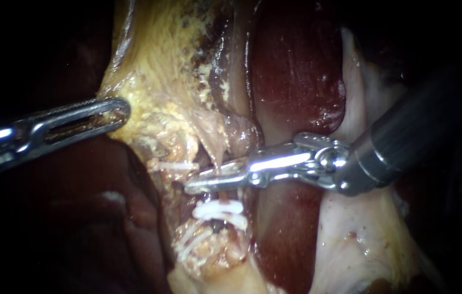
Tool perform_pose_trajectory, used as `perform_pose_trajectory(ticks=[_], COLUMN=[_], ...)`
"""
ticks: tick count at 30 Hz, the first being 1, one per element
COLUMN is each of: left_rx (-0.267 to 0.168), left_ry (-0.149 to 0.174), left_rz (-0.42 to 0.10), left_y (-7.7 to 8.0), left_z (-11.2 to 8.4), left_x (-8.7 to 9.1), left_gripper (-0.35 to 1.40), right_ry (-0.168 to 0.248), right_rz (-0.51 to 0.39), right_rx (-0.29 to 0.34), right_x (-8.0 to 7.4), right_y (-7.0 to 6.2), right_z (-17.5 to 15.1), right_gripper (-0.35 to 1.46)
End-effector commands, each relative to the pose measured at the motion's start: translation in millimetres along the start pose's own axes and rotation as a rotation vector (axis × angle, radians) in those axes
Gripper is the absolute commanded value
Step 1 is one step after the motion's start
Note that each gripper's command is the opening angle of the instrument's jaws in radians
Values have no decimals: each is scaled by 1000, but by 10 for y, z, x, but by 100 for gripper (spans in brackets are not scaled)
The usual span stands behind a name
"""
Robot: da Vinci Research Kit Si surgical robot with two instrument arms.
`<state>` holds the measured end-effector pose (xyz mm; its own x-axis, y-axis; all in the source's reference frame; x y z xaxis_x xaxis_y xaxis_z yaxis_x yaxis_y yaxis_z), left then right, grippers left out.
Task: Clipping third clip right tube
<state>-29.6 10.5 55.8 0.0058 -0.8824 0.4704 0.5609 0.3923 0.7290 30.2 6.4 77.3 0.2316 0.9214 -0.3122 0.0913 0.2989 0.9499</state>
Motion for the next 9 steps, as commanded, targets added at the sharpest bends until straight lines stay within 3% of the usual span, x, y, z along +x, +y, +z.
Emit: perform_pose_trajectory(ticks=[1, 9], left_rx=[-1, 0], left_ry=[0, 0], left_rz=[0, 0], left_y=[0, 3], left_z=[0, 1], left_x=[0, 0], left_gripper=[-35, -35], right_ry=[0, 2], right_rz=[-1, -1], right_rx=[1, -2], right_x=[-2, -2], right_y=[1, 0], right_z=[2, 3], right_gripper=[-35, -35])
